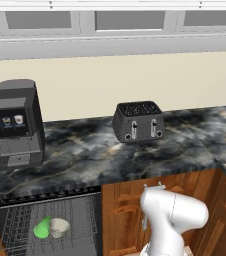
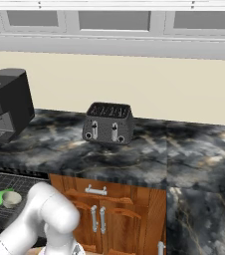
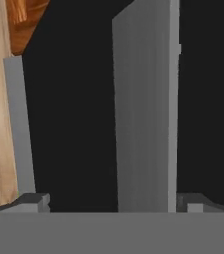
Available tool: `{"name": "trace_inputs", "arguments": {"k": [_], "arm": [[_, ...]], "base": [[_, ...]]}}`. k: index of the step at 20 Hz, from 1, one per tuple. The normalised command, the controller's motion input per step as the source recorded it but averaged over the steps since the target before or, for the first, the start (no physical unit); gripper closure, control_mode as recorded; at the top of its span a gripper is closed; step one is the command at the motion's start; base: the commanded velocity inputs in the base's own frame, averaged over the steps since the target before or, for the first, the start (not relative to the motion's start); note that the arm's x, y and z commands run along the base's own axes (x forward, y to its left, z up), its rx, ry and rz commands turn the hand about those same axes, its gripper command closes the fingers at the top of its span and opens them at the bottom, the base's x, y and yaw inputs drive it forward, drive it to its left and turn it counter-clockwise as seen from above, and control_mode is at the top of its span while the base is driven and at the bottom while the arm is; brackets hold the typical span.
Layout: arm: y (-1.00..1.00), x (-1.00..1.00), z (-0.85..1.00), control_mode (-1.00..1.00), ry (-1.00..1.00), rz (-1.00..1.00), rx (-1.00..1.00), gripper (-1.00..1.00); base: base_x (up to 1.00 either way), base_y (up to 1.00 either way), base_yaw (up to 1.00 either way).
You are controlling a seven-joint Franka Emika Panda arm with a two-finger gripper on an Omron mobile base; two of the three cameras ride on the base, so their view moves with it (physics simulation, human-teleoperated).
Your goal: Pick up the cup and bowl from the counter, place them in the dishwasher, and close the dishwasher door.
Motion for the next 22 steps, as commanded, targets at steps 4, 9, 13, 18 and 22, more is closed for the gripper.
{"name": "trace_inputs", "arguments": {"k": [4,9,13,18,22], "arm": [[0.18,0.03,-0.76,-1.00,-0.09,0.00,-0.26,-1.00],[0.01,0.09,-0.52,-1.00,-0.20,0.00,-0.31,-1.00],[0.00,0.14,-0.50,-1.00,-0.31,0.07,-0.25,-1.00],[0.00,0.31,-0.53,-1.00,-0.34,0.13,-0.19,-1.00],[-0.07,0.47,-0.64,-1.00,-0.36,0.19,-0.14,-1.00]], "base": [[0.00,0.00,0.00],[0.00,0.00,0.00],[0.00,0.00,0.00],[0.00,0.00,0.00],[0.00,0.00,0.00]]}}
